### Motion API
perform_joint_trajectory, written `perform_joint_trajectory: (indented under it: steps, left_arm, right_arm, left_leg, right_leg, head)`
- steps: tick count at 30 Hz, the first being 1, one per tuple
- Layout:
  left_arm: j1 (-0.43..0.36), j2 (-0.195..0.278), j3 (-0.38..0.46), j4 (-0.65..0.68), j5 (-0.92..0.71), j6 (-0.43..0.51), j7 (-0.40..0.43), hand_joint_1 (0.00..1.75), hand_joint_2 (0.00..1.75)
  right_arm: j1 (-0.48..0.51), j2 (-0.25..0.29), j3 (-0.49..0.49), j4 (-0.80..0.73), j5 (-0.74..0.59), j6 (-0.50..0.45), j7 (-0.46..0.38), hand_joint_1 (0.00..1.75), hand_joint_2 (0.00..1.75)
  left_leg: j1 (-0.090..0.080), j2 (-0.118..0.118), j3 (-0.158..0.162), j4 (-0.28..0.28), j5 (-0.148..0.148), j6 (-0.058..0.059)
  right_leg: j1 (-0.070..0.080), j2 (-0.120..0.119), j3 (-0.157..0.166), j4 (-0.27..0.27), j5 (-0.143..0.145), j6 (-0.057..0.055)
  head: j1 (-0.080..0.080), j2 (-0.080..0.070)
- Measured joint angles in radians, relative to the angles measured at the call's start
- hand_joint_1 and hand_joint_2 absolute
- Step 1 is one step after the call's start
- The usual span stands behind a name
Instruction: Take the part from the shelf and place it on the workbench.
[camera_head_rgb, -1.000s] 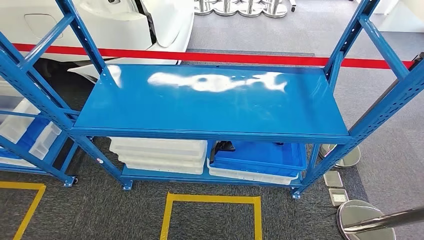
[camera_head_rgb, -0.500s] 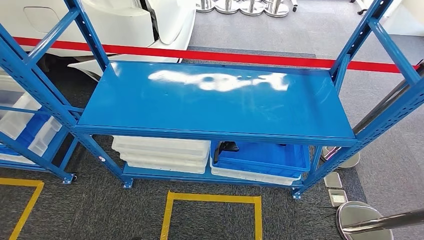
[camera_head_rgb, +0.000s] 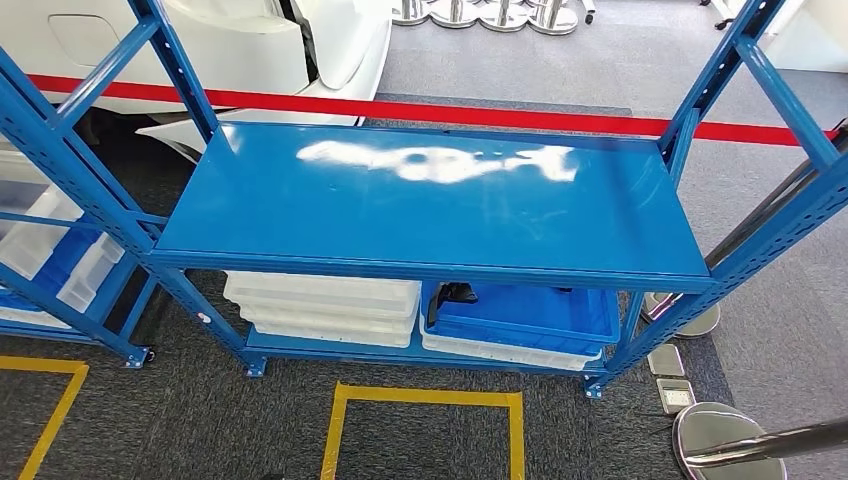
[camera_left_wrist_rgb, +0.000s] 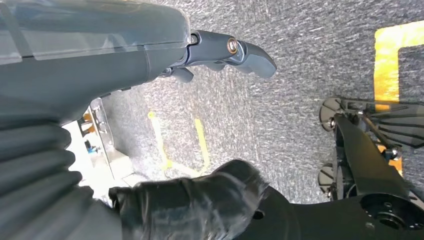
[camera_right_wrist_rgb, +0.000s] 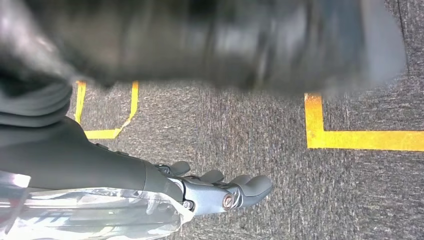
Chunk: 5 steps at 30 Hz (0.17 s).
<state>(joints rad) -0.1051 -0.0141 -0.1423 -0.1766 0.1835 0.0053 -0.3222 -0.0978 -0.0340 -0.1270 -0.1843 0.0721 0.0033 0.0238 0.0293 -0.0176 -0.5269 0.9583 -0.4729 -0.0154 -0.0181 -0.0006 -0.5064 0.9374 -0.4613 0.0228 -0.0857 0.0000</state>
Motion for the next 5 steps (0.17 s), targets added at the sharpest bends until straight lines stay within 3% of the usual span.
perform_joint_trajectory:
  steps: [5]
  left_arm:
    - [0.025,0.0,0.003,-0.008,-0.011,-0.006,0.046,0.0,1.75]
  right_arm:
    - [0.025,0.001,0.004,-0.008,-0.003,0.003,0.003,0.0,1.75]
  left_leg:
    - [0.0,0.0,0.001,0.0,-0.001,0.001]
  right_leg:
    - [0.0,0.0,0.001,0.0,0.0,0.001]
  head:
    - [0.0,0.0]
